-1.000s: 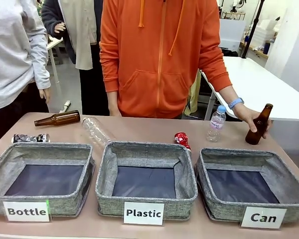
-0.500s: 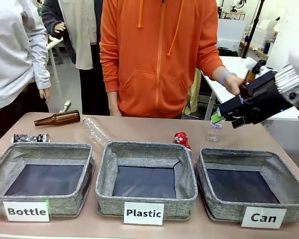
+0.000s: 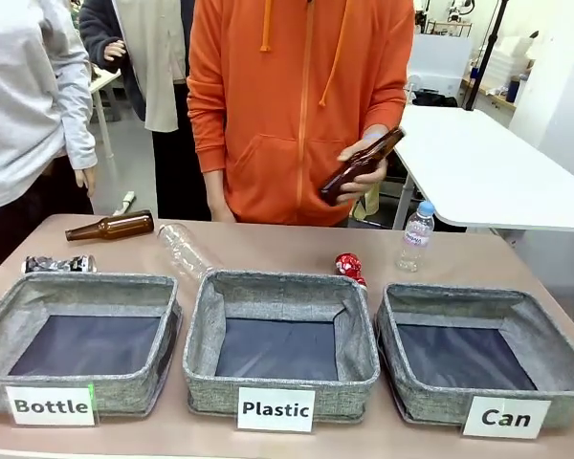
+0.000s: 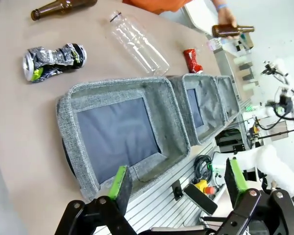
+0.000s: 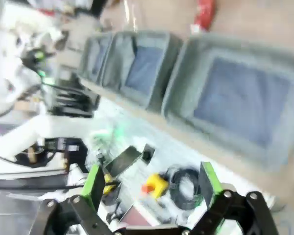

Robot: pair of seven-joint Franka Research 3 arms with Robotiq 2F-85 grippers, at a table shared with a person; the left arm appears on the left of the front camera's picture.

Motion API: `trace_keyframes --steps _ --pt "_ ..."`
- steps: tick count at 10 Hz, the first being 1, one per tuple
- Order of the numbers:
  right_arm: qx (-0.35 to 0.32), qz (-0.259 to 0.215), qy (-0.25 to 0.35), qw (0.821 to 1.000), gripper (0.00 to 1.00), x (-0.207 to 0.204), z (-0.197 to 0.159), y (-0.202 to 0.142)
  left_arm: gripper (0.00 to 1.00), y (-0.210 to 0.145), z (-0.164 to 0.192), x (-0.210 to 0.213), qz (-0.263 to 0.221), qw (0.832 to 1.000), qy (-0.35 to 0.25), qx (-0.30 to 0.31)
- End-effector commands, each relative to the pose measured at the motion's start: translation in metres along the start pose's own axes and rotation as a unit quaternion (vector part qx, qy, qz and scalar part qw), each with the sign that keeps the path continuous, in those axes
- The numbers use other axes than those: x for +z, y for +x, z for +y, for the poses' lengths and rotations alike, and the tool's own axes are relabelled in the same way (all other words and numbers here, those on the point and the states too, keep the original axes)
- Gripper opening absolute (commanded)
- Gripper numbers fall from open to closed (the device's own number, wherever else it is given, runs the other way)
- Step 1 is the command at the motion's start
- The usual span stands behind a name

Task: Sort the can waste into the basket.
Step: Pick up the can waste from the table and place it in the right Fabric basket.

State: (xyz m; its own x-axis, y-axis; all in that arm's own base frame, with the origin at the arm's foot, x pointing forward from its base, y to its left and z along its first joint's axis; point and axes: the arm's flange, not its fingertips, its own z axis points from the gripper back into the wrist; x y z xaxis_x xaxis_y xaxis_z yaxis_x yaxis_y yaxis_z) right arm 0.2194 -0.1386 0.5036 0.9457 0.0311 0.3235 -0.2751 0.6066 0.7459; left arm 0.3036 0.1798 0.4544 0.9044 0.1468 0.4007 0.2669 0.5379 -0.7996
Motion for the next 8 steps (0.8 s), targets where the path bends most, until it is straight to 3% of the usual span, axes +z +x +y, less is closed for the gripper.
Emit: trace_keyframes --steps 1,4,8 --pt "-0.044 -0.047 0.0 0.998 1.0 0.06 -0.036 -0.058 0.98 0.0 0.001 0.001 -0.004 1.0 -0.01 -0.013" --pt "-0.063 -0.095 0.027 0.993 1.0 0.046 -0.051 -0.053 0.98 0.0 0.001 0.001 -0.004 1.0 -0.01 -0.013" --pt "-0.068 -0.092 -0.001 0.993 1.0 0.035 -0.042 -0.032 0.98 0.0 0.001 0.001 -0.004 1.0 -0.01 -0.013"
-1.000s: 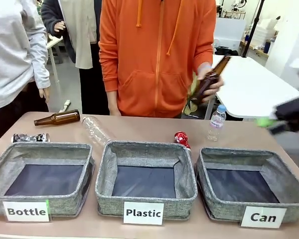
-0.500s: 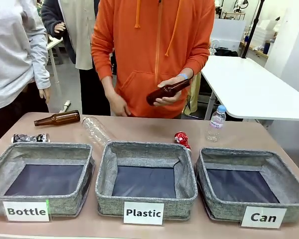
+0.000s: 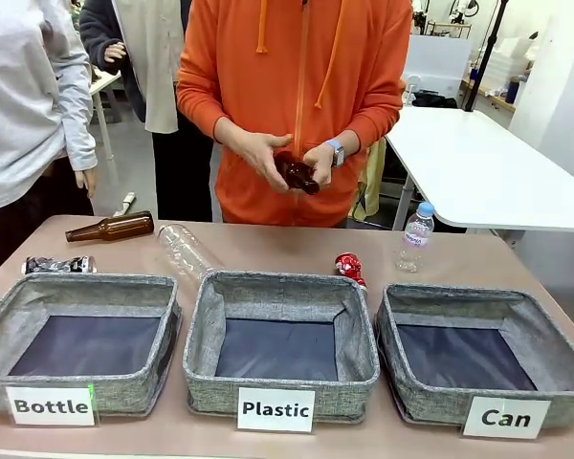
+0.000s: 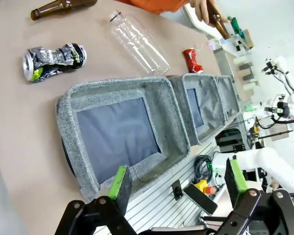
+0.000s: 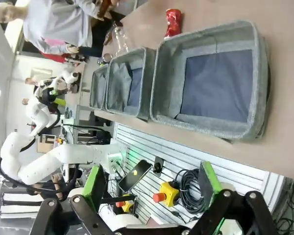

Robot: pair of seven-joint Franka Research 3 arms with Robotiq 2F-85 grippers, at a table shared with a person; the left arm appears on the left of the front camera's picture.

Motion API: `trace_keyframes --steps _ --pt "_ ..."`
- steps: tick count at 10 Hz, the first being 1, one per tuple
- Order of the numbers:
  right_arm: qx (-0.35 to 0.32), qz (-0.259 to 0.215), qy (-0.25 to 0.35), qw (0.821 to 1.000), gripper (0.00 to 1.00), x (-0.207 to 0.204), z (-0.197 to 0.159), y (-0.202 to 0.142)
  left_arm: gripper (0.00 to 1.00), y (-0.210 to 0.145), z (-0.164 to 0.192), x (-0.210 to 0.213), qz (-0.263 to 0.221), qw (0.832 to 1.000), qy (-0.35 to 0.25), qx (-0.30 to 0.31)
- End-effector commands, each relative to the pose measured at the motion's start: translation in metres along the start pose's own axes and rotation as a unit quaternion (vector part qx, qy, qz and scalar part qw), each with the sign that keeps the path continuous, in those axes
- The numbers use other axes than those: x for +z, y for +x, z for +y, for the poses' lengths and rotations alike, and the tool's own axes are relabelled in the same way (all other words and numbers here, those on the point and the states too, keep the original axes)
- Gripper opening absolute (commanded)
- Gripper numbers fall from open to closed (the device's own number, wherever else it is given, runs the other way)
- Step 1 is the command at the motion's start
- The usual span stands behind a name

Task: Sort the can waste into the basket.
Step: Pick up the can waste from the table and place it in the right Fabric basket.

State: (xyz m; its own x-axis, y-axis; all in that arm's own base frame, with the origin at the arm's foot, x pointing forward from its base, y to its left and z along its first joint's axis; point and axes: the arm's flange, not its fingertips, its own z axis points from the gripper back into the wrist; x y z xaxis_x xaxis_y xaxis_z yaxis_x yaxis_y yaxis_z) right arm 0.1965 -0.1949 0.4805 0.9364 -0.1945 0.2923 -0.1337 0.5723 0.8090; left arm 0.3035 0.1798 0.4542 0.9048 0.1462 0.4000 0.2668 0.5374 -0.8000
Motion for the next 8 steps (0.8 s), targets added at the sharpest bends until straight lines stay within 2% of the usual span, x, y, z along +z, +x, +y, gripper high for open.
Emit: trace_keyframes --steps 1,5,6,8 --pt "0.01 -0.012 -0.029 0.999 1.0 -0.009 0.013 0.004 0.98 0.0 0.001 0.001 -0.004 1.0 -0.01 -0.013" --pt "0.012 -0.027 -0.156 0.987 1.0 -0.084 0.083 0.046 0.98 0.0 0.001 0.001 -0.004 1.0 -0.01 -0.013" --pt "0.02 -0.032 -0.207 0.978 1.0 -0.11 0.105 0.056 0.98 0.0 0.001 0.001 -0.004 1.0 -0.01 -0.013" --pt "0.086 0.011 -0.255 0.963 1.0 -0.173 0.143 0.08 0.98 0.0 0.0 0.0 0.001 1.0 0.0 0.0"
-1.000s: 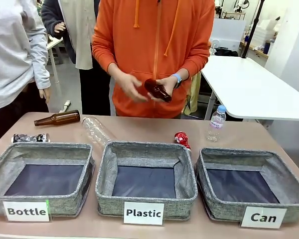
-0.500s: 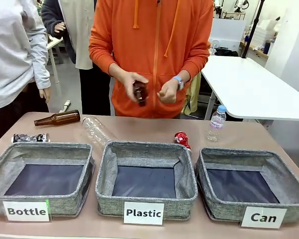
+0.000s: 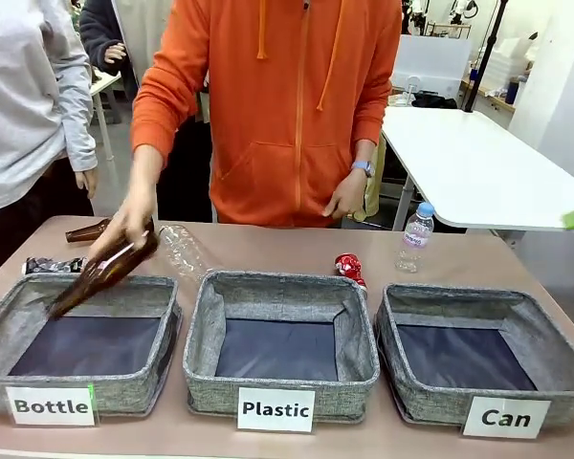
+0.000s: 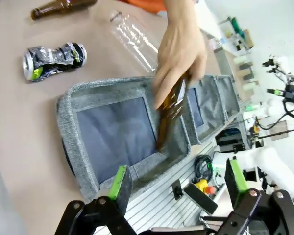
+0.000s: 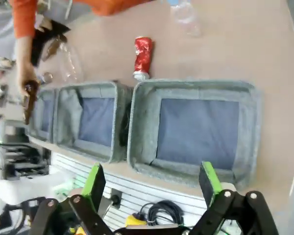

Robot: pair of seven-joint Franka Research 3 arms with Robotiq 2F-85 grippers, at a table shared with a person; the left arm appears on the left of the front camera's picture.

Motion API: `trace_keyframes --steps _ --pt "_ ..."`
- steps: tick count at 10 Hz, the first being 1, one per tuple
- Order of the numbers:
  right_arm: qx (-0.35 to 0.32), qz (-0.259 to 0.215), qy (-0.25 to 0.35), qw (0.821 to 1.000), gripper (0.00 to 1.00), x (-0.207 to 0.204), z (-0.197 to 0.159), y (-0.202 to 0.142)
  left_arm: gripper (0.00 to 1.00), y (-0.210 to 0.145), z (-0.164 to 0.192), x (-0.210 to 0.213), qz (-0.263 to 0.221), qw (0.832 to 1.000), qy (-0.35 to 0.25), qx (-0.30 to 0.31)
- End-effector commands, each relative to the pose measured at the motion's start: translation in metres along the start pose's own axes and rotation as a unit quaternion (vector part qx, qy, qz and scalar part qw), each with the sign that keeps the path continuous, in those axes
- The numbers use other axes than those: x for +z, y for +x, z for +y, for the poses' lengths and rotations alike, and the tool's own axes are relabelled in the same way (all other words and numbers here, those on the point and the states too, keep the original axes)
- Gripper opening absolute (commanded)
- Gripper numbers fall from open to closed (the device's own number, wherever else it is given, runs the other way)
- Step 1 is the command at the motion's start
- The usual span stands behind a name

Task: Sort the can waste into the basket.
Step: Pick up the can waste from the table and place it in the right Fabric basket.

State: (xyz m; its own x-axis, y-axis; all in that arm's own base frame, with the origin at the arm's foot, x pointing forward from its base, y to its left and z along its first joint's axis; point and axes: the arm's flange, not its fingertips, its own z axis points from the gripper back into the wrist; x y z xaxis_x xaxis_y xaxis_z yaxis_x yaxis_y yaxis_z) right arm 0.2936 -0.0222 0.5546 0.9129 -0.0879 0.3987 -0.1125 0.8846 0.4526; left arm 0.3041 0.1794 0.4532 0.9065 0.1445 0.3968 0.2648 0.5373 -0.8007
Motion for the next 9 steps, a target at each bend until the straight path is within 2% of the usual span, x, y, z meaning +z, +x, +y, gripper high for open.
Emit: trace_keyframes --steps 1,3,4,6,7,9 --pt "0.035 0.025 -0.055 0.998 1.0 -0.063 0.041 0.015 0.98 -0.003 -0.015 0.045 -0.02 1.0 0.014 -0.004" --pt "0.069 0.038 -0.1 0.992 1.0 -0.117 0.088 0.04 0.98 -0.012 -0.024 0.116 -0.055 0.998 0.023 0.0" --pt "0.083 0.027 -0.134 0.987 1.0 -0.147 0.111 0.054 0.98 -0.019 -0.019 0.142 -0.061 0.997 0.046 -0.002" --pt "0.111 0.016 -0.14 0.984 1.0 -0.195 0.148 0.068 0.98 -0.031 -0.01 0.175 -0.045 0.996 0.079 -0.016" --pt "0.12 0.014 -0.159 0.98 1.0 -0.215 0.16 0.069 0.98 -0.038 -0.004 0.191 -0.053 0.993 0.1 -0.016" --pt "0.117 0.038 -0.161 0.979 1.0 -0.231 0.157 0.07 0.98 -0.041 -0.003 0.202 -0.069 0.994 0.078 -0.025"
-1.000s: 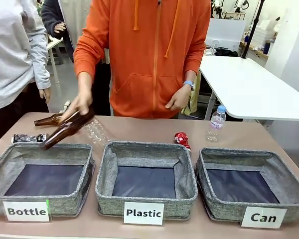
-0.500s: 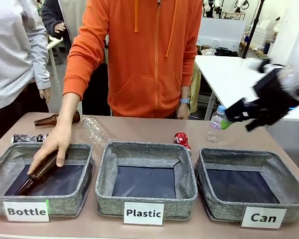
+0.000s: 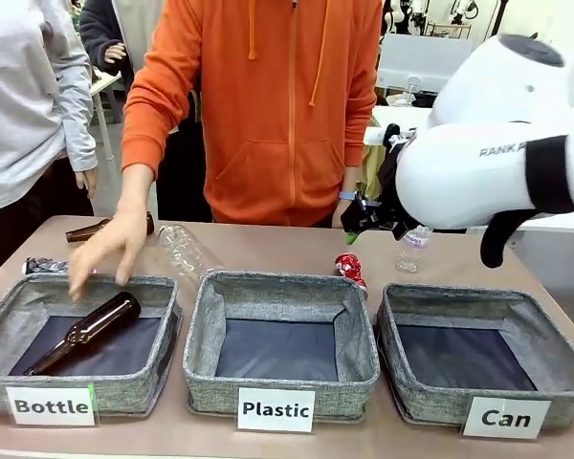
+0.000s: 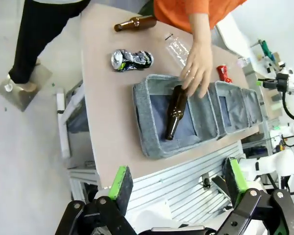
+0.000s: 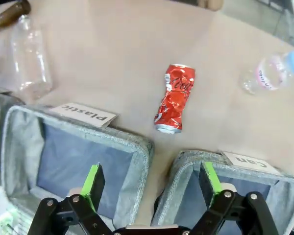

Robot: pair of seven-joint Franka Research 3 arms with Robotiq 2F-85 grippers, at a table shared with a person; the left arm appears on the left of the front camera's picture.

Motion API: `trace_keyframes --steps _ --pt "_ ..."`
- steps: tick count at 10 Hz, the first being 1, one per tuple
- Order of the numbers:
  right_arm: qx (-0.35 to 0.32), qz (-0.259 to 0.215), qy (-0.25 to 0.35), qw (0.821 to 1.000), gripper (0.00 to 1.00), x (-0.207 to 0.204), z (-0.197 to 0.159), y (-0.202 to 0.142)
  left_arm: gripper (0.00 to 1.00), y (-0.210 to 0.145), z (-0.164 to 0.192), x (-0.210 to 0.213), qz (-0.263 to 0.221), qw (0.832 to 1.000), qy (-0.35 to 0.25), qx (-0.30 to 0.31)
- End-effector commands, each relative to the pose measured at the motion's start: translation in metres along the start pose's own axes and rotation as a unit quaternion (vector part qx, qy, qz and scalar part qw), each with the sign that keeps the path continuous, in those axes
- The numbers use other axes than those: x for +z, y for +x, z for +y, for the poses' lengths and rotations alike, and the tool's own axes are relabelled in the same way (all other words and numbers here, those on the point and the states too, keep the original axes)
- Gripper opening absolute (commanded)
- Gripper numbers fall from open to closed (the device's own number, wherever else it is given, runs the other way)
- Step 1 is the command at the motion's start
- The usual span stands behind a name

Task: Sort the can waste into the basket.
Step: Pick up the can waste from the table and place it in the right Fabric basket.

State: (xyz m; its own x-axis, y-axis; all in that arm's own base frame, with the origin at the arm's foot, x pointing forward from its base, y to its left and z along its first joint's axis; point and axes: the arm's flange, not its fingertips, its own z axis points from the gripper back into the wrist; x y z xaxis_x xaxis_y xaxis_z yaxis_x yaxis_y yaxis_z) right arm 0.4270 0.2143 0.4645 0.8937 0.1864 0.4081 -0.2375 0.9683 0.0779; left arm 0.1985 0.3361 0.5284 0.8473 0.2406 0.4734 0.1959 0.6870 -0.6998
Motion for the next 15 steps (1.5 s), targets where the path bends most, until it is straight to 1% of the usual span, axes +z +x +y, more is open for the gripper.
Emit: trace_keyframes --steps 1,3,5,6,7,8,9,10,12,13,14,15 --pt "-0.036 0.002 0.005 0.999 1.0 0.012 -0.012 0.004 0.98 0.011 -0.005 -0.011 0.005 0.999 -0.033 -0.03" --pt "-0.065 -0.007 0.012 0.998 1.0 0.034 -0.033 -0.006 0.98 0.023 -0.02 -0.047 0.049 0.996 -0.042 -0.053" --pt "-0.064 -0.005 0.01 0.998 1.0 0.04 -0.042 -0.015 0.98 0.028 -0.046 -0.117 0.11 0.986 -0.079 -0.095" --pt "-0.071 -0.005 0.009 0.997 1.0 0.038 -0.044 -0.011 0.98 0.025 -0.06 -0.157 0.146 0.977 -0.119 -0.099" --pt "-0.072 -0.011 0.007 0.997 1.0 0.03 -0.042 -0.002 0.98 0.015 -0.075 -0.191 0.186 0.968 -0.115 -0.122" --pt "-0.067 0.0 0.016 0.998 1.0 0.01 -0.038 0.015 0.98 0.002 -0.091 -0.216 0.209 0.961 -0.112 -0.143" --pt "-0.059 -0.001 0.021 0.998 1.0 -0.008 -0.033 0.03 0.98 0.025 -0.067 -0.171 0.165 0.976 -0.106 -0.095" --pt "-0.052 0.006 0.027 0.998 1.0 -0.027 -0.026 0.047 0.98 0.025 -0.067 -0.171 0.165 0.976 -0.106 -0.095" --pt "-0.069 0.028 0.001 0.997 1.0 -0.059 -0.019 0.067 0.98 0.025 -0.067 -0.171 0.165 0.976 -0.106 -0.095" --pt "-0.078 0.046 -0.011 0.996 1.0 -0.074 -0.02 0.063 0.98 0.025 -0.067 -0.171 0.165 0.976 -0.106 -0.095" --pt "-0.051 0.029 0.023 0.998 1.0 -0.053 -0.03 0.048 0.98 0.025 -0.067 -0.171 0.165 0.976 -0.106 -0.095" --pt "-0.051 0.029 0.023 0.998 1.0 -0.053 -0.03 0.048 0.98 0.025 -0.067 -0.171 0.165 0.976 -0.106 -0.095"
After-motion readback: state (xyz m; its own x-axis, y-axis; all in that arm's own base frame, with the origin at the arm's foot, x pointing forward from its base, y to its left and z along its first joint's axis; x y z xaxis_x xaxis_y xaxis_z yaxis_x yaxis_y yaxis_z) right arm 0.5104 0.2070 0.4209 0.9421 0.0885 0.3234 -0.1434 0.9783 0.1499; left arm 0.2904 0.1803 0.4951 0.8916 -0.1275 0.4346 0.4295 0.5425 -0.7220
